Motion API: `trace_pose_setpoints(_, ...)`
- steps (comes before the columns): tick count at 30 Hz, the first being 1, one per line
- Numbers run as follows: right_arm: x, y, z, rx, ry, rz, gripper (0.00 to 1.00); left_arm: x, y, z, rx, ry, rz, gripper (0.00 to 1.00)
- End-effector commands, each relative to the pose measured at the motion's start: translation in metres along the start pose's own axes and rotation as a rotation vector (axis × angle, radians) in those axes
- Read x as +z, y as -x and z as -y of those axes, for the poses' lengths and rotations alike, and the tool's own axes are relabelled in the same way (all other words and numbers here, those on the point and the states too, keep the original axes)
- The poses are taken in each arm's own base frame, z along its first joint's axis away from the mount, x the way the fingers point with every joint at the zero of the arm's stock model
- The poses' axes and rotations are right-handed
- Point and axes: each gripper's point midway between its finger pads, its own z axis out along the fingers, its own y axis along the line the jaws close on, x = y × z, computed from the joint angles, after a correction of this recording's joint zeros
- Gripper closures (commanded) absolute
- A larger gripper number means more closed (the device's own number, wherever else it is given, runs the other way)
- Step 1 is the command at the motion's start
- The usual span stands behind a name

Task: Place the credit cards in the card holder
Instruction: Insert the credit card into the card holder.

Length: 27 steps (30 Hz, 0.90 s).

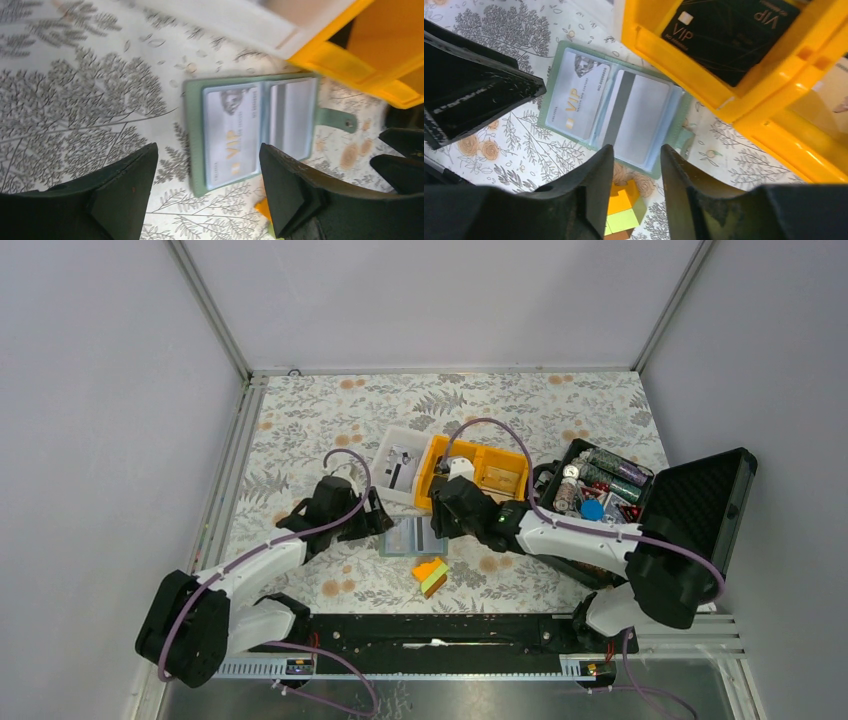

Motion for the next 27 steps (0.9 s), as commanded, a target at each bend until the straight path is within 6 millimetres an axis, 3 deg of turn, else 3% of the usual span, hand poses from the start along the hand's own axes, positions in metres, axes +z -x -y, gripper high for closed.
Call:
trace_pose_setpoints(1,0.012,-0.012,-0.024,-0.009,0.106,-0.053,0.57,0.004,0.002,-0.008,-0.039,0.004,0.029,0.26)
trace_pose_setpoints(7,0.032,-0.023,-0.021,-0.019,0.065,-0.102,0.61,0.011,-0.005,-0.019,-0.04,0.04,0.01,0.39)
trace_pose_setpoints(13,0.048,-0.035,-0.011,-0.02,0.005,-0.146,0.64,0.014,-0.006,-0.022,-0.036,0.053,0.008,0.45)
trace_pose_setpoints(27,0.06,-0.05,-0.004,0.046,-0.035,-0.198,0.67,0.024,-0.018,-0.027,-0.041,0.06,-0.042,0.62)
